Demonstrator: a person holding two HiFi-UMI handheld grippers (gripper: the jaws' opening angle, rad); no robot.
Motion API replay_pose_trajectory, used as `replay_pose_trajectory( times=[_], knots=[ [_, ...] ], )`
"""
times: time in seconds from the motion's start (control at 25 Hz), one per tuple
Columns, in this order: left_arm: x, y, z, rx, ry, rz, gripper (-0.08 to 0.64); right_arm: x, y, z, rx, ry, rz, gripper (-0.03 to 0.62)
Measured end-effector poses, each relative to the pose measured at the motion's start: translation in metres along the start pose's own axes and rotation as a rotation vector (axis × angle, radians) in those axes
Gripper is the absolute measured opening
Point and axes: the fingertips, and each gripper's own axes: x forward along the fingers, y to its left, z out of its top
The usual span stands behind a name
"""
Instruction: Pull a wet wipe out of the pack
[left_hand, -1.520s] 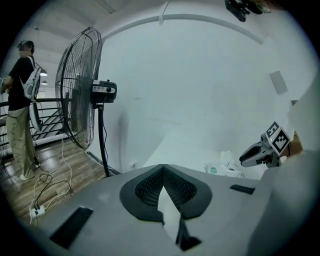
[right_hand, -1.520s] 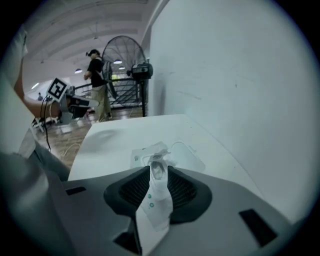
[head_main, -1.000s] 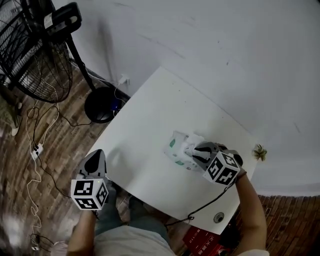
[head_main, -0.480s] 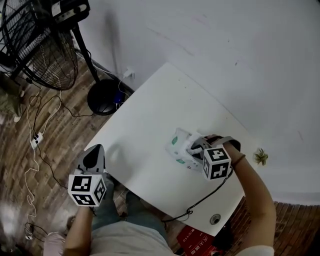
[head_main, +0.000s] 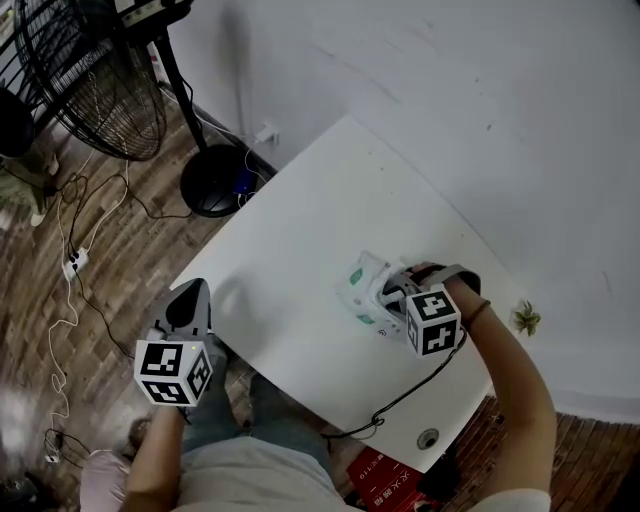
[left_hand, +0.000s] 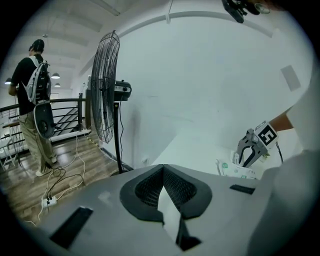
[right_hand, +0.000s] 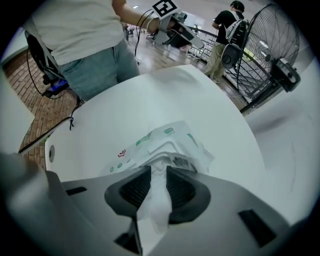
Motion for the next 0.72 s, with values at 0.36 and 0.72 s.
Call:
replay_pose_trajectory(
  times=[0.36,0.72],
  knots=[
    [0.003,0.004,-0.002,-0.003,0.013,-0.001,0.002,0.006,-0.002,0.006,-0.049,0.003,0.002,0.075],
    [0.007,0.001,-0.004,-0.005,0.022,-0.013,0.0,0.012,-0.001,0.008,-0.079,0.011,0.018,0.05]
  ],
)
